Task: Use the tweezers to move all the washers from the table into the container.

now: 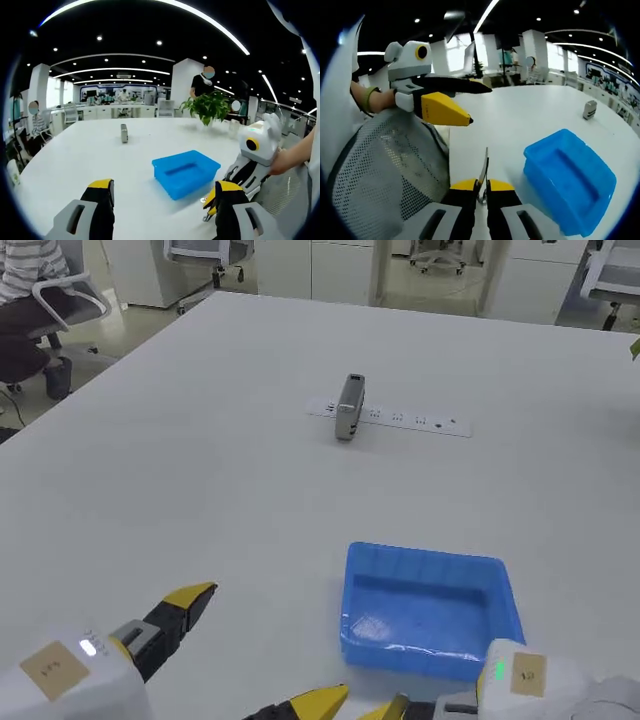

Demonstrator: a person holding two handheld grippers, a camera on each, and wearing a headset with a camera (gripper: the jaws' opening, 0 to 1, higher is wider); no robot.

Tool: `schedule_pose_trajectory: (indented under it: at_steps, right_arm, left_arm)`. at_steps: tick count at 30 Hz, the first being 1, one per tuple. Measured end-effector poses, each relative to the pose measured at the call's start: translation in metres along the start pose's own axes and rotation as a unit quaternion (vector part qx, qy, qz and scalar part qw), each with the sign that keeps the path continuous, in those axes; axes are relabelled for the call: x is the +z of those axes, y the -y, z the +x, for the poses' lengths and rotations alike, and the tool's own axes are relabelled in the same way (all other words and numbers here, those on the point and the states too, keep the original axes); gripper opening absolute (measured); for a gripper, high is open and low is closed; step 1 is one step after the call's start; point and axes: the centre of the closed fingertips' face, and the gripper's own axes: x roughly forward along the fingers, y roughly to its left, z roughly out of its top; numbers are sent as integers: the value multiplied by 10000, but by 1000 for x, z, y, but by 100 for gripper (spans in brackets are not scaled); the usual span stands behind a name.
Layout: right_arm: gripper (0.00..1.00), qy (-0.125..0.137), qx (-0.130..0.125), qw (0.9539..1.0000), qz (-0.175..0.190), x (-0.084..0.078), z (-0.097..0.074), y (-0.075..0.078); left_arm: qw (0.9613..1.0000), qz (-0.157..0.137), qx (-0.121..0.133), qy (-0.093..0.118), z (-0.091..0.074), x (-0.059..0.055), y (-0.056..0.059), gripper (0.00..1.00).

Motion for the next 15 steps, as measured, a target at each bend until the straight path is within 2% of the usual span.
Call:
schedule_pose_trajectory:
  at_steps: [1,2,4,5,10,13,15]
  right_arm:
    - [3,-70,-18,9990,-438,0,1,-4]
    - [2,-112,10,9980,-630,0,2,-7]
    - [2,-208,-144,9970,-732,0,3,-7]
    - [2,-197,-142,9964,-817,0,5,-10]
    - [2,-175,-283,9987,-394,-2,0,-1]
    - [2,128,-350,9992,116,5,-12,9]
    - [3,387,-429,9975,404,16,-28,19]
  left_arm:
    - [10000,-4,-18,68,0,2,1,84]
    - [9997,-9,-2,248,-2,9,0,84]
    - [9994,-9,53,341,-4,12,-2,85]
    - [9993,-19,70,356,-4,12,-2,85]
    - [9995,26,68,310,-3,11,-2,85]
    - [9998,83,25,193,-2,7,0,85]
    - [9998,120,18,152,-2,5,0,85]
